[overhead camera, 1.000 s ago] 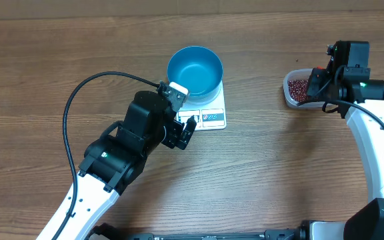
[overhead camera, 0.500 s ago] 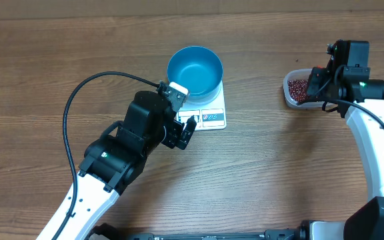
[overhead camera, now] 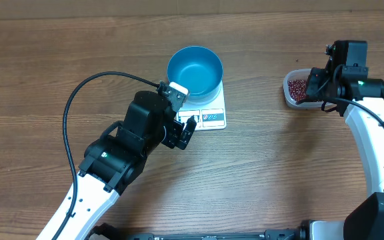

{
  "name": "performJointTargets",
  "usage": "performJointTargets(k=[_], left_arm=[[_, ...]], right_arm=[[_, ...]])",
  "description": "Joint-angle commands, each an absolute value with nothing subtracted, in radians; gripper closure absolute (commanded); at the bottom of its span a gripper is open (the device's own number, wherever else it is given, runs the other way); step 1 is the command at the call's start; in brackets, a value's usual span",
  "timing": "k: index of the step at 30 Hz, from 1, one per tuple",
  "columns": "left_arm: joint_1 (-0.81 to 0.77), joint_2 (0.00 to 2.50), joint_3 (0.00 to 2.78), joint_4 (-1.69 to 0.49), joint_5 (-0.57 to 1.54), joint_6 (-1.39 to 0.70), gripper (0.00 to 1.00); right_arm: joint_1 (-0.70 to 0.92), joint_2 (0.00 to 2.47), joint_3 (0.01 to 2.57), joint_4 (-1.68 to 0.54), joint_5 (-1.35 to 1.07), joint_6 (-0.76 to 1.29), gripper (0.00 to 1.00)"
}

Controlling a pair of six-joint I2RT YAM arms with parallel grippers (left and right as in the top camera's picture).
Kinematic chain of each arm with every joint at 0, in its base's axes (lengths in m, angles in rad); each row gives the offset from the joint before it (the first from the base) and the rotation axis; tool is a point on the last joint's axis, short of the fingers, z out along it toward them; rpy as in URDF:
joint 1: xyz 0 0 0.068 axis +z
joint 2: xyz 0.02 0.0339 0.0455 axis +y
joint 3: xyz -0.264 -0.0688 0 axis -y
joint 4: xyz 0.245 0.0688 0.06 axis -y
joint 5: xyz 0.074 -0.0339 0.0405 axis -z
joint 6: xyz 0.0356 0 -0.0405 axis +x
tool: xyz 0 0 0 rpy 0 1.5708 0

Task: Scoop item into bowl and weigh 150g on scale
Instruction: 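Lower the red scoop with the right gripper into the beans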

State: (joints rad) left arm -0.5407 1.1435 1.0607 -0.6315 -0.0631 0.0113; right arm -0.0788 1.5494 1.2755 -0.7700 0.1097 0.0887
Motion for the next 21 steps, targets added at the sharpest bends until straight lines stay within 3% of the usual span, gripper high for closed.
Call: performJointTargets(k=[1,21], left_arm=[[-0.537,1.145,1.057,-0.631,-0.062,0.03,0.0],[-0.537,1.145,1.057,-0.631,-0.062,0.03,0.0]], right_arm=[[-0.081,1.569,1.293,-0.76,0.123,0.049,0.96],[-0.081,1.662,1.268,-0.813,0.186,-0.039,0.96]])
